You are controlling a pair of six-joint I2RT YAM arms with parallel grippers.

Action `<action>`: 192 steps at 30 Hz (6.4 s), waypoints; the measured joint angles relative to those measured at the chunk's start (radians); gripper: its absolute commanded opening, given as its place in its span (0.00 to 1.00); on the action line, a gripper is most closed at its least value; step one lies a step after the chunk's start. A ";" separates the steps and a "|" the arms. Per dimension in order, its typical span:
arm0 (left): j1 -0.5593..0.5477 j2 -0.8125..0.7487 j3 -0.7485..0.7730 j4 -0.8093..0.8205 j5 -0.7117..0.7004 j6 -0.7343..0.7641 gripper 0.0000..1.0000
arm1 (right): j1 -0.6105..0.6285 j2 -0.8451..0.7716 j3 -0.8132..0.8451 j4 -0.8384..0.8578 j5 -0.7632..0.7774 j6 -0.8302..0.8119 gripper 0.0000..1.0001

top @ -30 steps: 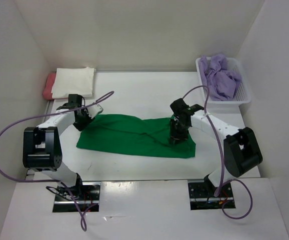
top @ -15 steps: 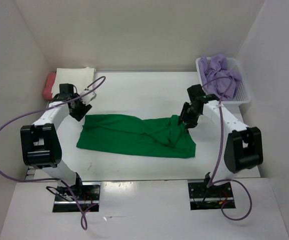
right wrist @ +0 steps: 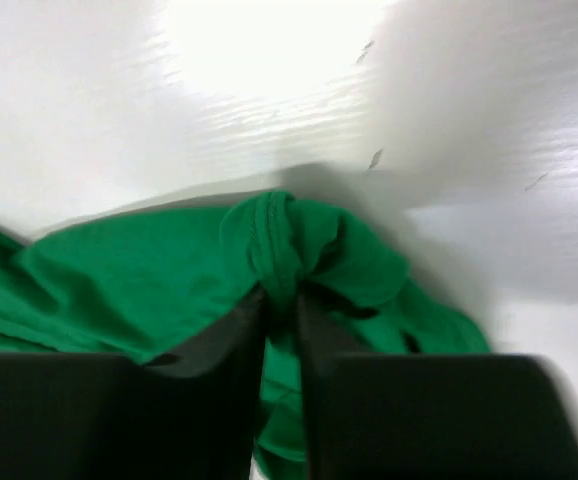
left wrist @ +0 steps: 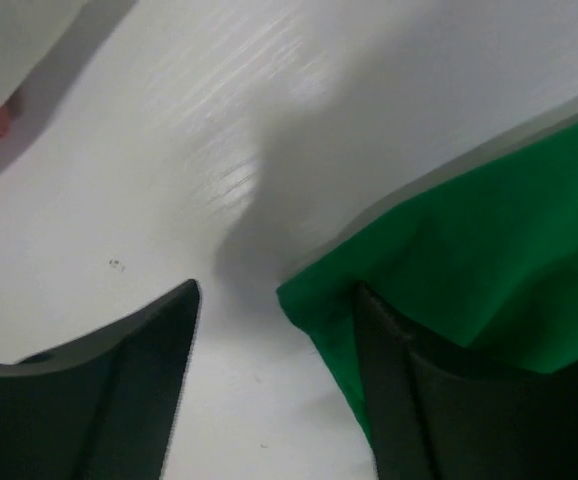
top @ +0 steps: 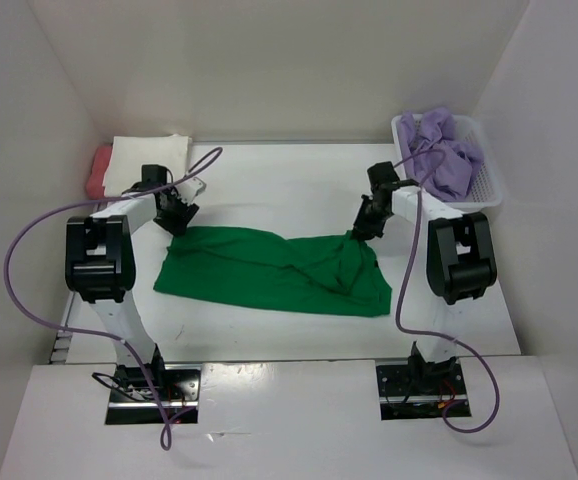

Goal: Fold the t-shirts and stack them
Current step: Fold the other side of the tshirt into a rectangle

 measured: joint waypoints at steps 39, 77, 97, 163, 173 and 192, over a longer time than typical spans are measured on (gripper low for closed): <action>0.008 -0.075 -0.014 -0.099 -0.178 -0.103 0.59 | -0.029 -0.165 0.008 0.026 -0.021 -0.047 0.41; -0.079 -0.212 -0.208 -0.182 -0.179 0.023 0.63 | 0.158 -0.048 -0.082 -0.012 0.084 0.045 0.00; -0.087 -0.149 -0.182 -0.178 -0.213 0.028 0.00 | 0.158 -0.080 -0.094 -0.026 0.074 0.052 0.00; -0.147 -0.240 -0.113 -0.196 -0.363 0.052 0.74 | 0.263 0.076 0.025 0.008 -0.091 0.013 0.02; -0.147 -0.240 -0.113 -0.195 -0.363 0.051 0.75 | 0.333 -0.037 -0.062 0.032 -0.119 0.048 0.00; -0.136 -0.239 -0.131 -0.173 -0.391 0.039 0.77 | 0.409 -0.103 -0.067 -0.009 -0.122 0.037 0.18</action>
